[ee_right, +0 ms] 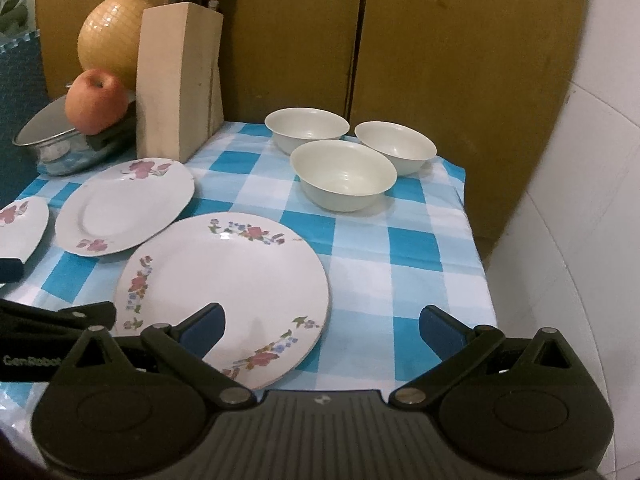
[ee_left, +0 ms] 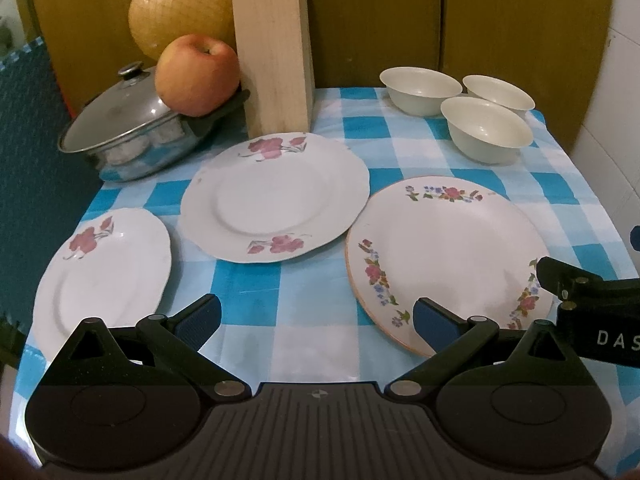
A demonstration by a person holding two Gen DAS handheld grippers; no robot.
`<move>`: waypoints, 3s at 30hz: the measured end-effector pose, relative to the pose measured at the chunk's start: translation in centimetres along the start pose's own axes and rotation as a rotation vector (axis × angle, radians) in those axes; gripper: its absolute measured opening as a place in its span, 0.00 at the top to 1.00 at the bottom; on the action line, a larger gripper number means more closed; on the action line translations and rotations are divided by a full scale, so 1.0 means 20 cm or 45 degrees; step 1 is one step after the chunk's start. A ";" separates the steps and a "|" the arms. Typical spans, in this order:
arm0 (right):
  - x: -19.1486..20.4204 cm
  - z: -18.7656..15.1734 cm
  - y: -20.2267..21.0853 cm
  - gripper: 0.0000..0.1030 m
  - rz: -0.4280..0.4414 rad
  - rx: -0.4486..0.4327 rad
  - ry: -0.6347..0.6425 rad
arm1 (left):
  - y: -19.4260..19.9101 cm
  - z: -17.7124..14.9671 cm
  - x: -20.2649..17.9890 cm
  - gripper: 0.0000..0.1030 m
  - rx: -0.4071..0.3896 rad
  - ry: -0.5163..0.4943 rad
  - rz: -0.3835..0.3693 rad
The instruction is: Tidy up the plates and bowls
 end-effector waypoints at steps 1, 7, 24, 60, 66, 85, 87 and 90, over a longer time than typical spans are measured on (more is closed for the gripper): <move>0.00 0.00 0.00 0.04 0.001 0.000 0.000 | 0.00 0.00 0.00 0.00 -0.001 -0.002 -0.001; 0.00 0.00 0.00 0.04 0.006 0.004 -0.002 | 0.00 0.00 0.00 0.00 -0.001 -0.003 0.010; -0.01 -0.01 0.00 0.04 0.008 0.006 -0.008 | 0.01 0.00 -0.02 0.00 -0.020 -0.040 0.032; -0.03 0.03 -0.06 0.04 0.009 0.027 -0.003 | -0.01 0.01 -0.05 0.00 -0.029 -0.088 0.057; -0.07 0.08 -0.11 0.05 0.021 0.047 -0.021 | -0.05 0.02 -0.06 0.00 -0.017 -0.090 0.042; -0.12 0.11 -0.41 0.53 0.269 0.313 -0.246 | -0.30 0.09 -0.08 0.13 0.147 0.021 -0.244; -0.10 0.12 -0.41 0.61 0.314 0.311 -0.250 | -0.31 0.10 -0.08 0.15 0.139 0.027 -0.244; -0.09 0.13 -0.41 0.62 0.319 0.324 -0.256 | -0.32 0.12 -0.09 0.20 0.125 0.002 -0.269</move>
Point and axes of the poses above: each gripper's, at about its wrist camera, not at the fingertips, and y roughly against the way its jaws point, x to its left, z to its top, the point moved 5 cm from there along -y, roughly the way its jaws point, and after that the axes turned 2 degrees about -y, right-handed, at the moved point
